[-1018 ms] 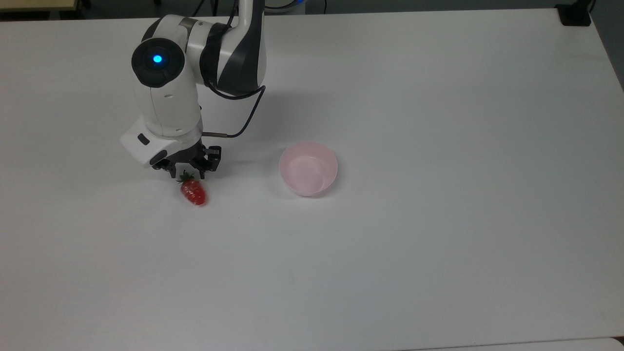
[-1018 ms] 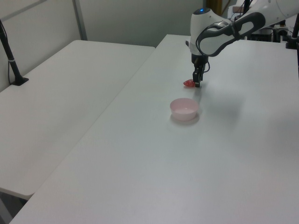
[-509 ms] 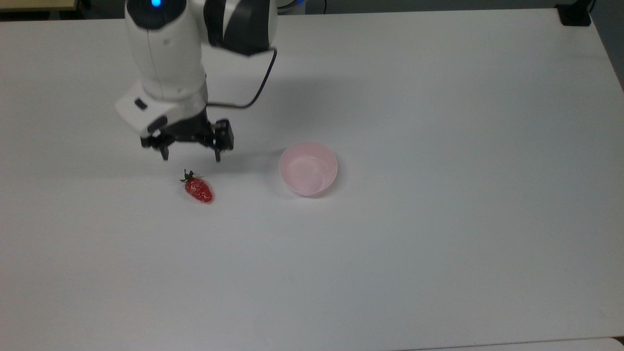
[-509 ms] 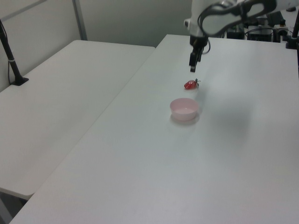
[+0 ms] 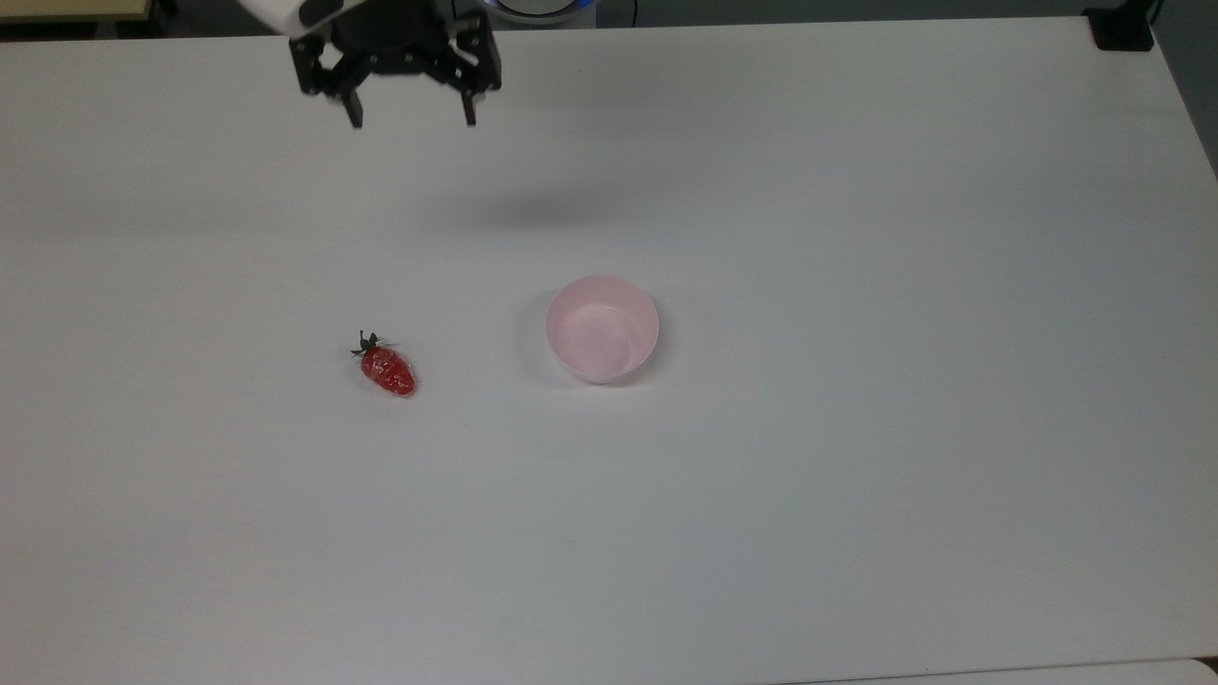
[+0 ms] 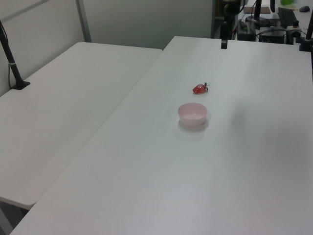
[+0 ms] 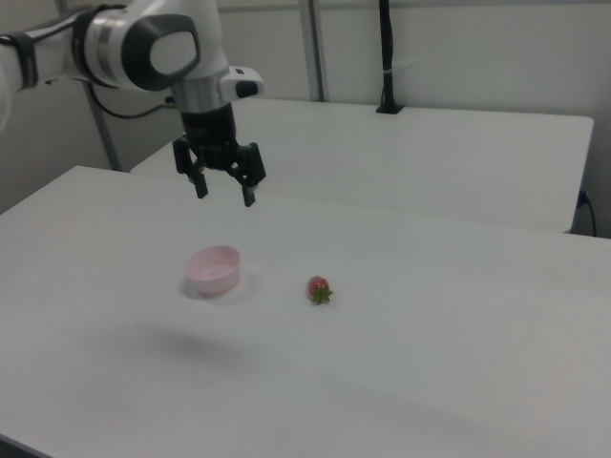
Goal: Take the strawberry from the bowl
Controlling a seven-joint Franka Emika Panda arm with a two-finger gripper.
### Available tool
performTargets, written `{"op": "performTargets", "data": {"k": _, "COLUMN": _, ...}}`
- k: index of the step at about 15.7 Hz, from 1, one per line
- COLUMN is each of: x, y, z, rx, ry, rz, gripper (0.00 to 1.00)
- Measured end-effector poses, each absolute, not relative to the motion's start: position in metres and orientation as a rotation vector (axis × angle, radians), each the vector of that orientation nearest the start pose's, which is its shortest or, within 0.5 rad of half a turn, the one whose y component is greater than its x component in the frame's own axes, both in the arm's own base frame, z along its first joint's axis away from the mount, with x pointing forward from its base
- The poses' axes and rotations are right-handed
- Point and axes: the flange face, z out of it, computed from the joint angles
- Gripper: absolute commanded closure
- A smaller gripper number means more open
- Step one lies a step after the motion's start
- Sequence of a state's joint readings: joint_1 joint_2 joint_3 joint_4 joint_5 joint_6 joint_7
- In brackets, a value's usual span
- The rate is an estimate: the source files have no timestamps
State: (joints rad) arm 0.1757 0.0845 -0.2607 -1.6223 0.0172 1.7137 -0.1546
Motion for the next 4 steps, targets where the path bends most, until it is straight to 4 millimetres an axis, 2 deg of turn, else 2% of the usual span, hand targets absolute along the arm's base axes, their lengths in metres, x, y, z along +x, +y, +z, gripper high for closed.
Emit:
{"op": "performTargets", "data": {"k": 2, "x": 0.577, "y": -0.031, "z": 0.576, "rx": -3.138, "ry": -0.051, "rz": -0.022, "gripper": 0.00}}
{"op": "performTargets", "data": {"k": 4, "x": 0.572, "y": -0.026, "z": 0.577, "rx": -3.141, "ry": 0.004, "rz": -0.022, "gripper": 0.00}}
